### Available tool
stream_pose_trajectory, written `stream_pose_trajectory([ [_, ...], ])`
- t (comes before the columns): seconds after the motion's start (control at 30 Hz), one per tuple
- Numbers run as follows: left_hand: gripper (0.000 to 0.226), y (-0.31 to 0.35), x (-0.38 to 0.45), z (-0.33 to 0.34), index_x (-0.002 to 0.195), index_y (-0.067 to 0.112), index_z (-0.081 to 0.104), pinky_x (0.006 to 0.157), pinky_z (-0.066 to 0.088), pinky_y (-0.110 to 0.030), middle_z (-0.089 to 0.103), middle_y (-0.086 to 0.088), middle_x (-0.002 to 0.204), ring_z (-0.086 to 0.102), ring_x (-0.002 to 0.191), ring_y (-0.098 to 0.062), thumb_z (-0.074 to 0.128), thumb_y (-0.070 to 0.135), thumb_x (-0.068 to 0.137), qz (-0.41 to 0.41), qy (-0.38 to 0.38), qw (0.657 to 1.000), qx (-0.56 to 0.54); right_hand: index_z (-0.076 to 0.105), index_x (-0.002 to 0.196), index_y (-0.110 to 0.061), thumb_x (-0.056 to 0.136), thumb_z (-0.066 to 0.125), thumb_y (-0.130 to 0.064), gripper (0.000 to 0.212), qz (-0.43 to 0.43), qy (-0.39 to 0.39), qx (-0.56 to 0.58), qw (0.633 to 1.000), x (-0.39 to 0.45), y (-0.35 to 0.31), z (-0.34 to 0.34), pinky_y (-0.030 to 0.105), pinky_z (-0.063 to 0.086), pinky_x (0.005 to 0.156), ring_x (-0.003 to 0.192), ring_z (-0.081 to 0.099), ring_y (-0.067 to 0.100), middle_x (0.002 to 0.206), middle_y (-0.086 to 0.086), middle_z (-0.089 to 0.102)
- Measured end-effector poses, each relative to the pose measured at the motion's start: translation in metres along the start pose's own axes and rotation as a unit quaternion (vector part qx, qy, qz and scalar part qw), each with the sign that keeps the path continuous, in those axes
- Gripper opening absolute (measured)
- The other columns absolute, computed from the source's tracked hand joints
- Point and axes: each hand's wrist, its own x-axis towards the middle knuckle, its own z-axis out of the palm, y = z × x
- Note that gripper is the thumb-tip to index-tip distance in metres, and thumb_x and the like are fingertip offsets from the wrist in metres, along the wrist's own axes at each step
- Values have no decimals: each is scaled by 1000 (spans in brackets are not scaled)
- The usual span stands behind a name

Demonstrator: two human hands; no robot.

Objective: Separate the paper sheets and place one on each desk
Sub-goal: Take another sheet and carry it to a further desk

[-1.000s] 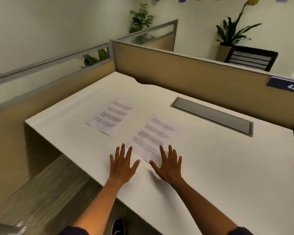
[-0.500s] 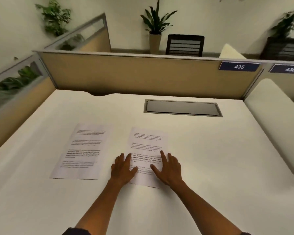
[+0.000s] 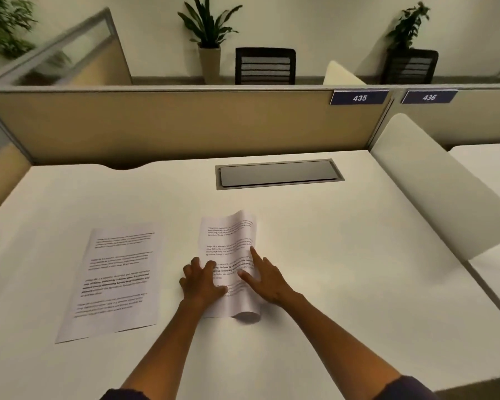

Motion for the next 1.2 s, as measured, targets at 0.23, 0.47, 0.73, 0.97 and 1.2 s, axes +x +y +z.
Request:
stream_pose_trajectory([
  [0.23, 71, -6, -6, 1, 135, 30, 44, 109, 31, -44, 22, -8, 152, 21, 138, -31, 71, 51, 73, 23, 2, 1000, -9, 23, 151, -33, 81, 72, -53, 88, 101, 95, 377, 916, -4, -27, 11, 24, 49, 82, 107, 61, 7, 127, -1, 61],
  [0.47, 77, -5, -9, -2, 142, 25, 38, 107, 34, -46, 31, -7, 150, 29, 136, -30, 73, 46, 77, 24, 9, 996, -84, 70, 105, -9, 84, 70, -16, 22, 159, 184, 277, 929, -12, -19, -13, 40, 59, 84, 91, 71, 27, 106, 10, 74],
  [0.73, 81, 53, -16, 18, 147, 15, 33, 103, 46, -45, 52, -17, 138, 52, 125, -34, 75, 35, 81, 3, 22, 942, -334, 71, 90, -5, 87, 67, -17, 14, 176, 240, 302, 906, -57, 55, -61, 31, 54, 67, 82, 67, 27, 90, 9, 74],
  [0.97, 24, 159, -44, 56, 79, 3, 59, 69, 43, -32, 61, -8, 76, 54, 72, -23, 73, 22, 84, 48, -42, 918, -392, 74, 97, -7, 83, 76, -14, 15, 159, 272, 455, 833, -135, 152, -116, 43, 61, 78, 88, 74, 31, 99, 13, 77],
  [1.2, 24, 302, -111, 134, 75, -3, 60, 63, 49, -29, 67, -7, 75, 59, 68, -20, 73, 15, 84, 107, -129, 904, -394, 70, 95, -10, 86, 72, -16, 10, 195, 353, 466, 788, -256, 269, -182, 48, 60, 85, 92, 72, 33, 102, 13, 75],
])
